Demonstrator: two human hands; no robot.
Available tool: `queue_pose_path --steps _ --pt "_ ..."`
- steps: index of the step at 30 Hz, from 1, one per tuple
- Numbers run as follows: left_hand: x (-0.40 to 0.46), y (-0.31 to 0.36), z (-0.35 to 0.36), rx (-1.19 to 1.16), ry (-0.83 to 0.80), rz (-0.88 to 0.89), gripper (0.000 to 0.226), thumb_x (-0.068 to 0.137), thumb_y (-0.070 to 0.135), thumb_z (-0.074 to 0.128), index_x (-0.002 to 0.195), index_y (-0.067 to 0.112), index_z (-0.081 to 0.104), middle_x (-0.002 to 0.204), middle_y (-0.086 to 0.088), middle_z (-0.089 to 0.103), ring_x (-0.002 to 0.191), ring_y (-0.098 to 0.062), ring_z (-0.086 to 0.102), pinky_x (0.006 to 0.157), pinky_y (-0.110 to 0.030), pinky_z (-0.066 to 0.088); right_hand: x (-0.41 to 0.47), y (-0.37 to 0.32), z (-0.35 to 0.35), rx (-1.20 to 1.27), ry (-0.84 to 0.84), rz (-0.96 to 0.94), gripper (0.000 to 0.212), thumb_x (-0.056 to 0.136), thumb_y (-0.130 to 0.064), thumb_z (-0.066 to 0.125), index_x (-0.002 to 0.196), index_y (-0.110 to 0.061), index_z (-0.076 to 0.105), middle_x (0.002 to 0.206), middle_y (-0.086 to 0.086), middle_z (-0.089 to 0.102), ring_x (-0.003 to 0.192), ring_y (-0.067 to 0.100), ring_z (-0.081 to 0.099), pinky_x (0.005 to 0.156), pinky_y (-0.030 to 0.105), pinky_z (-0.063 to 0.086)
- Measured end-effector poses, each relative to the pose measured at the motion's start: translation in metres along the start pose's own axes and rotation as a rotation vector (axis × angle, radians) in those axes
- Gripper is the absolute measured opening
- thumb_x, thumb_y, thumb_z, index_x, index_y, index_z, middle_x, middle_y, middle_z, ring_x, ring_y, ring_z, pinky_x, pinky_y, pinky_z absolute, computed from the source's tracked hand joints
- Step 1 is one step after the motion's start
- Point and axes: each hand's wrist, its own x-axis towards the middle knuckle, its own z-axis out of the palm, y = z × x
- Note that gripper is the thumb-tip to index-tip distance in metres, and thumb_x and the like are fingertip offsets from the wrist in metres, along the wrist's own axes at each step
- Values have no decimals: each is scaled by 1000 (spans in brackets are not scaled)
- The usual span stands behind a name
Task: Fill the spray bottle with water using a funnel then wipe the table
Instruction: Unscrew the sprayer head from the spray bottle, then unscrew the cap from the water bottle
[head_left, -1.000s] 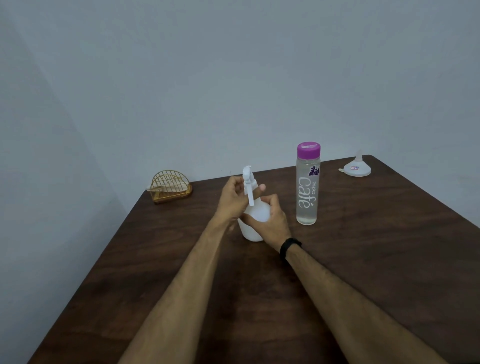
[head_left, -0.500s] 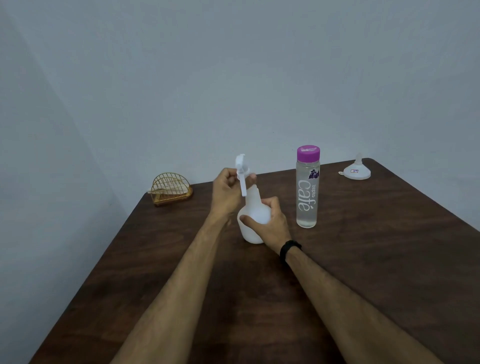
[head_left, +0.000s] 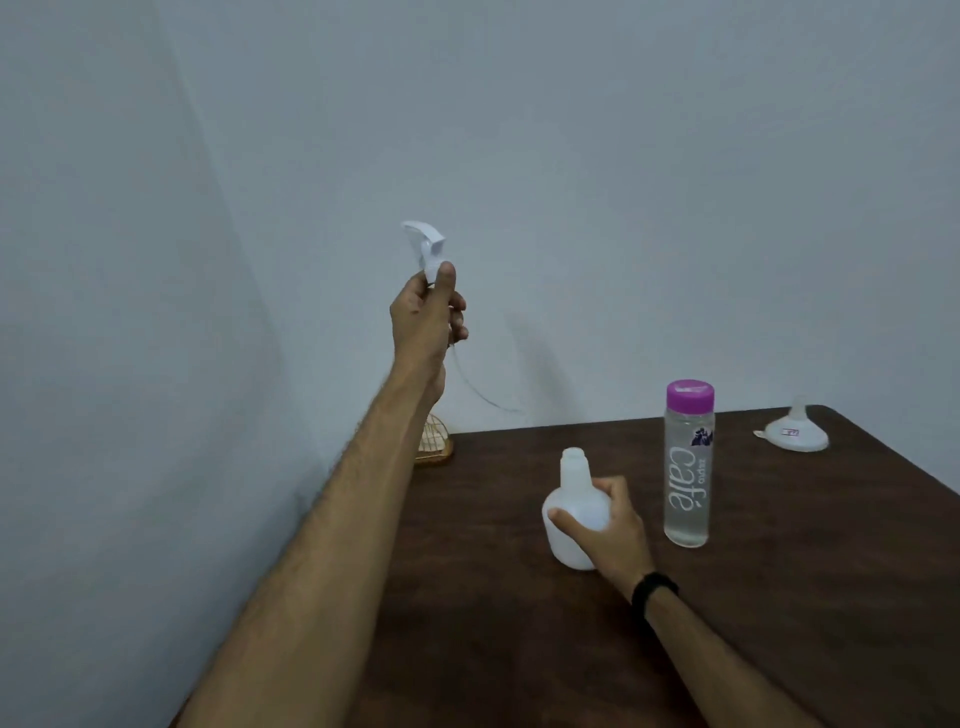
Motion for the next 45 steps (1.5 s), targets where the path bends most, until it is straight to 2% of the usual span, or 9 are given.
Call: queue_pose_path --steps 5,8,15,24,27,31,35,40,45 --pt "-20 -56 -27 466 -106 -174 33 95 33 65 110 3 67 78 -4 64 61 -16 54 57 -29 44 -3 1 -3 -3 3 -10 68 68 -46 86 120 -28 45 120 -4 56 109 18 56 87 36 50" --pt "-49 -100 -41 870 -169 -212 37 93 32 65 111 1 70 100 -12 72 92 -28 67 71 -29 45 -5 -1 -4 -14 -7 -10 70 70 -47 85 124 -27 44 122 -5 54 110 17 55 88 34 48" --pt "-99 -178 -65 1020 -221 -575 43 84 42 58 120 22 71 125 -9 68 110 -26 65 93 -38 54 -5 0 -4 -55 22 -27 74 68 -58 82 126 -27 48 122 -7 55 110 15 55 91 34 49" --pt "-115 -183 -53 1544 -174 -329 56 91 55 57 128 14 59 131 -8 59 125 -26 52 105 -46 38 -9 0 -3 -232 209 -248 69 75 -66 67 126 -23 50 126 -8 50 116 10 45 94 28 42" --pt "-112 -173 -42 1512 -46 -130 57 92 53 58 128 9 55 130 -11 56 124 -29 49 103 -45 38 -15 -5 -5 -307 343 -328 57 83 -62 59 120 -19 53 120 -4 54 110 13 48 90 32 45" --pt "-101 -151 -19 1169 -53 193 41 92 46 62 112 11 60 113 -8 60 111 -26 54 93 -39 45 -23 -9 -17 -393 623 -361 43 89 -50 53 115 -16 53 116 5 55 107 19 46 91 38 43" --pt "-91 -111 30 974 -185 333 51 93 52 59 124 13 54 120 -5 59 112 -20 55 89 -35 50 -15 0 -52 -365 776 -177 66 78 -46 72 127 -12 44 132 13 46 122 26 43 102 44 37" --pt "-87 -69 104 854 -422 306 71 90 60 61 141 16 39 134 -6 54 114 -20 59 92 -40 55 0 19 -102 -98 427 36 100 72 -44 83 148 -26 21 150 5 39 135 22 41 109 44 39" --pt "-79 -68 158 957 -699 244 77 90 59 61 149 15 36 149 -11 43 129 -27 51 104 -41 47 4 24 -100 -18 217 36 88 77 -33 82 147 -32 28 141 -2 52 119 14 56 94 30 47"
